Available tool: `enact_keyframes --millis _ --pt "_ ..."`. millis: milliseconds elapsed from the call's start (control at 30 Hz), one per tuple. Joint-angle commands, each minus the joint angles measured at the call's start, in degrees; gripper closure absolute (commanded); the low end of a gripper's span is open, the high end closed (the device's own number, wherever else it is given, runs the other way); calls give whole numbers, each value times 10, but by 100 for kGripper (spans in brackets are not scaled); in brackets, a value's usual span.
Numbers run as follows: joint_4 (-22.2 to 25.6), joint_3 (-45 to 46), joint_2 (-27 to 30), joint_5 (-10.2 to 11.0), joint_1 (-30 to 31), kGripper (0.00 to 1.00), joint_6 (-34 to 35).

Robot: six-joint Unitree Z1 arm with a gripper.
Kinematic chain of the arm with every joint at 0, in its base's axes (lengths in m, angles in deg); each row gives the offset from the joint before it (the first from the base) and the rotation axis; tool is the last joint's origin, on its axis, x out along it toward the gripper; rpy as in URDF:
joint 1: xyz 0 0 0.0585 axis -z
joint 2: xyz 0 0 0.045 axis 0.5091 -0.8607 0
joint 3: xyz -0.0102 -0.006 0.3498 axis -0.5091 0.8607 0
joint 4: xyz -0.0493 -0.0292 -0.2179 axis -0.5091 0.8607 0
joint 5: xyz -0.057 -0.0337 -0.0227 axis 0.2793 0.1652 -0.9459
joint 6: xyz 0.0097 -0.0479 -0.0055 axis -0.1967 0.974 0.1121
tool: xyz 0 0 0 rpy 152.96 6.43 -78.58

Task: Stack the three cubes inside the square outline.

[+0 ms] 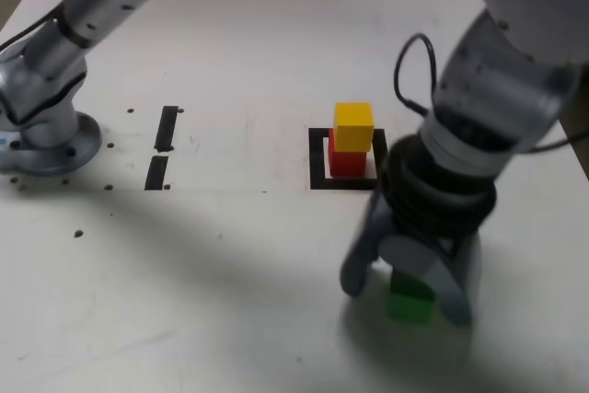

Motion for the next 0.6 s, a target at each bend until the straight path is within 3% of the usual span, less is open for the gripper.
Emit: enact_keyframes --millis 0,167,233,567 --pt "-7 -5 -11 2 0 35 6" --pt "-21 -6 -15 18 0 65 26" --pt "-21 -5 -16 23 0 72 36" --pt "-2 -7 -6 30 0 85 46"
